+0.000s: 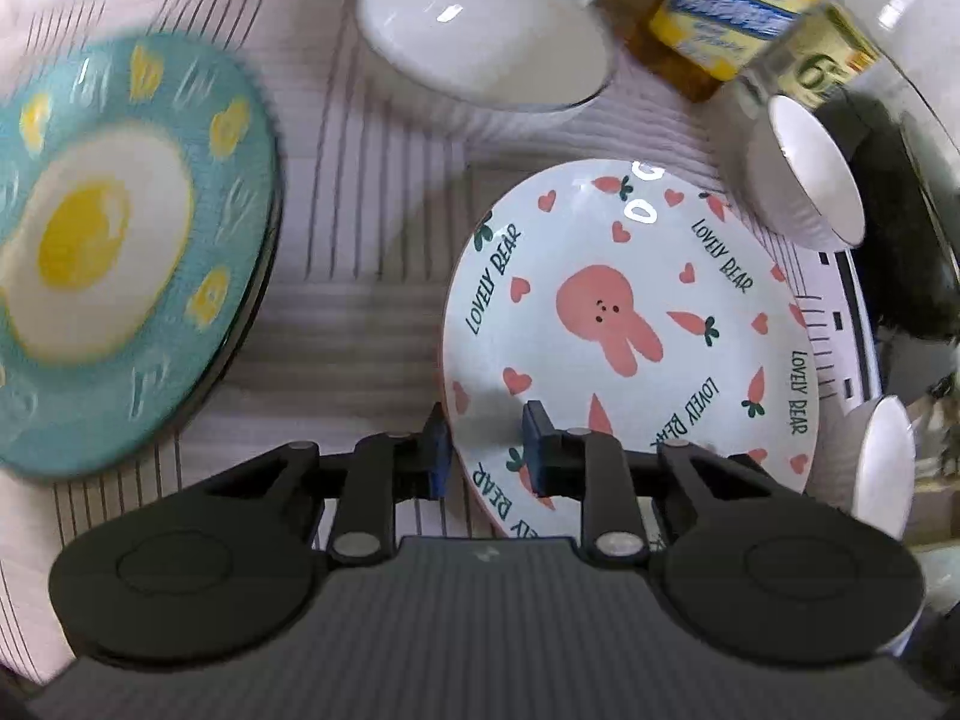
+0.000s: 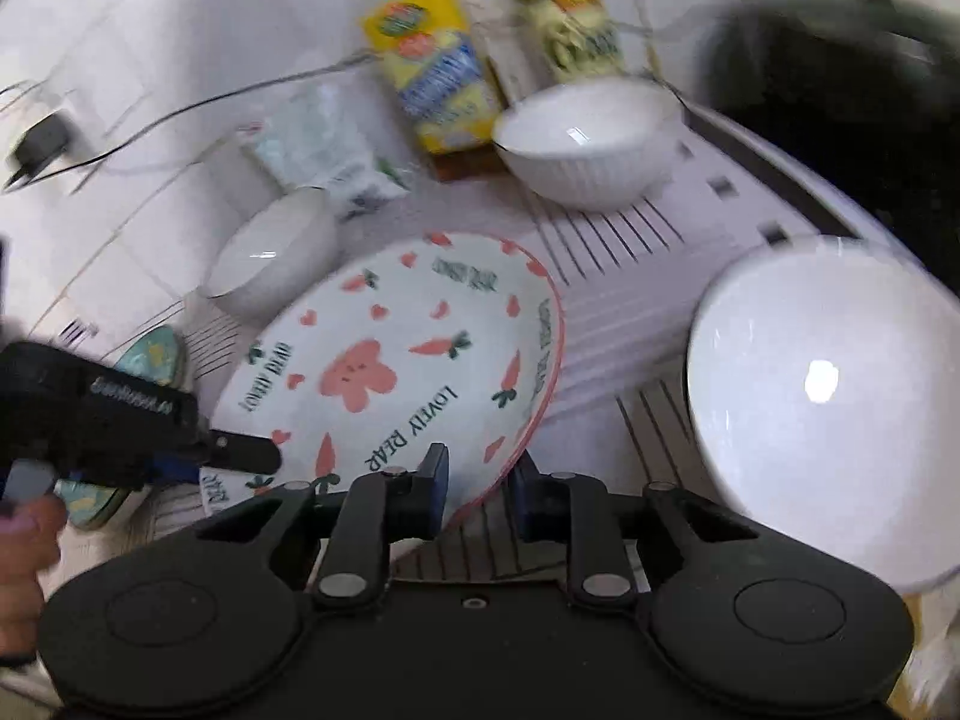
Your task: Organize plates and bowls
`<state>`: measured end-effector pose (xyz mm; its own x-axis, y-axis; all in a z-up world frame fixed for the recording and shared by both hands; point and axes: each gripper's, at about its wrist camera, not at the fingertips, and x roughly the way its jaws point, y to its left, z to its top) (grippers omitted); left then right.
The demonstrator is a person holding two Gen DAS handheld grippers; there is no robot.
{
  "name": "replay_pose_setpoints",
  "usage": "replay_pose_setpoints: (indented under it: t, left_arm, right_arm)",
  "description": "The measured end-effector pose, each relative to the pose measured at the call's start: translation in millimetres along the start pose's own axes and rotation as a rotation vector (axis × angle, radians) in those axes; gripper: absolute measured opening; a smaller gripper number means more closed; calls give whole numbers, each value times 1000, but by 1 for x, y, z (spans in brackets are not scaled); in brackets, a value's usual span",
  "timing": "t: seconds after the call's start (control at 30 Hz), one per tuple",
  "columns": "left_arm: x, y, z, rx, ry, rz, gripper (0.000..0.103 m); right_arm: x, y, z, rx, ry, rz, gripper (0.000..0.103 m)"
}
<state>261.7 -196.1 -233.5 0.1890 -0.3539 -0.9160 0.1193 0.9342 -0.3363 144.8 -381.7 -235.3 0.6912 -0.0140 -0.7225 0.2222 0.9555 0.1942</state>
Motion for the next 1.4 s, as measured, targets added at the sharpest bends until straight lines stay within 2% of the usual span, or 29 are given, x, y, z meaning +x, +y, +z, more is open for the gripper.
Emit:
replay_pose_setpoints:
  t: [0.07, 0.2, 0.4, 0.5, 0.63, 0.8, 0.93, 1.17, 1.4]
  left_arm:
    - [-2, 5, -4, -36, 22, -21, 23]
    - [-14, -2, -22, 35, -5, 17, 23]
    - [-50, -12, -42, 119, -67, 21, 23]
    - [-66, -7, -47, 77, -71, 11, 23]
    - [-89, -5, -57, 84, -108, 6, 23]
    - [-118, 8, -69, 22, -124, -53, 23]
    - [-136, 15, -78, 2, -171, -56, 23]
    - [-165, 40, -83, -35, -219, -74, 23]
    - [-182, 79, -79, -120, -222, -72, 23]
  right_arm:
    - [-2, 0, -1, -12, -3, 10, 26]
    - [-4, -3, -3, -22, 18, 43, 26]
    - [-29, -3, -1, -51, 7, 99, 26]
    - [-46, 1, -1, -63, -13, 128, 26]
    - [-66, 10, 2, -94, -16, 155, 26]
    - [-85, 17, 16, -66, -24, 226, 26]
    - [-98, 37, 21, -155, -65, 245, 26]
    - [-100, 69, 31, -208, -68, 292, 26]
    - [-84, 111, 44, -294, -19, 326, 27]
